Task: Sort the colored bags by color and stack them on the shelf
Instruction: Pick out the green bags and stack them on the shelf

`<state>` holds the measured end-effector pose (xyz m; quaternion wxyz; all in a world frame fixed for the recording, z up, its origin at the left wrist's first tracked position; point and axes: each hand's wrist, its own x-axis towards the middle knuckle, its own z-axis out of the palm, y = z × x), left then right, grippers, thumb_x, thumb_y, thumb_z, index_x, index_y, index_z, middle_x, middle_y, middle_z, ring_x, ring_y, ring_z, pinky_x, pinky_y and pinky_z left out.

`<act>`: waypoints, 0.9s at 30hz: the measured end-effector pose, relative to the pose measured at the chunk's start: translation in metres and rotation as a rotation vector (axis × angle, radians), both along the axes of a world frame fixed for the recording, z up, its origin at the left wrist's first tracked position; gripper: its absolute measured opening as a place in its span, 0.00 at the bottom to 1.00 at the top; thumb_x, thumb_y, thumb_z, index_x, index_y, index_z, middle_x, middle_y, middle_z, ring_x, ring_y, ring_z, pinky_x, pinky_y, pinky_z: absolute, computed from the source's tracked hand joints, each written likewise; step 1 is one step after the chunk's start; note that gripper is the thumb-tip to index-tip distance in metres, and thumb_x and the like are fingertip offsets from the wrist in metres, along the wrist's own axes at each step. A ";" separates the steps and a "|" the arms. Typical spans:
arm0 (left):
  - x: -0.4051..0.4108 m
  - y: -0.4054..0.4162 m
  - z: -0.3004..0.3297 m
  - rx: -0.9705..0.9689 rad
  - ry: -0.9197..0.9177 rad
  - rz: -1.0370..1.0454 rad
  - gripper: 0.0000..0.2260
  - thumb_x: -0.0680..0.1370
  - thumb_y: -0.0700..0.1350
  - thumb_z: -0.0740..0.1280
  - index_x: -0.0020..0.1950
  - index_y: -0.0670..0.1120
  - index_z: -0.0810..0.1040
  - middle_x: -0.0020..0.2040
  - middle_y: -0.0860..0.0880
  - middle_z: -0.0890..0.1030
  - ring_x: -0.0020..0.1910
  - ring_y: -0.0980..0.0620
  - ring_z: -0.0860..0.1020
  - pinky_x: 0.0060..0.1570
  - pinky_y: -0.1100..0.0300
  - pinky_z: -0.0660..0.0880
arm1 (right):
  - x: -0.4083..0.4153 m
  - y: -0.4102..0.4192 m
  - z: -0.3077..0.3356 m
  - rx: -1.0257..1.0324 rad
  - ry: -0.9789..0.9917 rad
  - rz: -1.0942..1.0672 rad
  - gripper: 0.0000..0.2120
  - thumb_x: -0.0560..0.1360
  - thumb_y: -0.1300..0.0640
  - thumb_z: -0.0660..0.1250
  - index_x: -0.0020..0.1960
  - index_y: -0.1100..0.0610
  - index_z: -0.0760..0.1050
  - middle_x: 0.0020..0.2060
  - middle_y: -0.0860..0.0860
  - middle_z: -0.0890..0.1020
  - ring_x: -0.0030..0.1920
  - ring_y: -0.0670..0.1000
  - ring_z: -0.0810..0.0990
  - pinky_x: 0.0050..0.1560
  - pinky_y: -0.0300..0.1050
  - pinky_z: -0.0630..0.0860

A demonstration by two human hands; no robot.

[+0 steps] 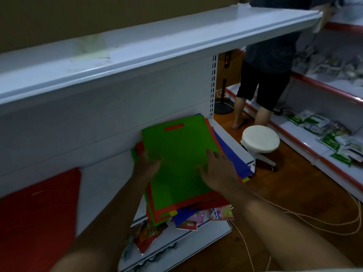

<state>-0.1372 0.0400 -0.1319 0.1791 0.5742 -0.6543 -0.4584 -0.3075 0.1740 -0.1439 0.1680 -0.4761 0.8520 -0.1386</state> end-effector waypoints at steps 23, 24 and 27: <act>0.021 -0.012 -0.004 0.030 0.190 0.155 0.06 0.76 0.38 0.70 0.43 0.49 0.79 0.46 0.42 0.82 0.41 0.46 0.81 0.49 0.46 0.78 | 0.003 0.006 -0.016 -0.127 0.028 0.058 0.25 0.79 0.48 0.61 0.73 0.56 0.62 0.69 0.53 0.69 0.70 0.54 0.66 0.70 0.51 0.64; 0.020 -0.012 -0.003 0.031 0.197 0.143 0.06 0.77 0.39 0.69 0.45 0.50 0.78 0.48 0.43 0.82 0.44 0.45 0.81 0.50 0.45 0.79 | 0.003 0.006 -0.016 -0.128 0.031 0.055 0.27 0.79 0.48 0.61 0.74 0.56 0.60 0.71 0.54 0.67 0.72 0.55 0.63 0.71 0.51 0.62; 0.020 -0.011 0.003 0.042 0.270 0.113 0.06 0.78 0.40 0.67 0.51 0.50 0.78 0.52 0.45 0.82 0.50 0.44 0.80 0.54 0.44 0.78 | -0.001 0.005 -0.014 -0.134 -0.016 -0.002 0.34 0.78 0.47 0.63 0.78 0.56 0.51 0.77 0.56 0.55 0.77 0.58 0.50 0.76 0.54 0.52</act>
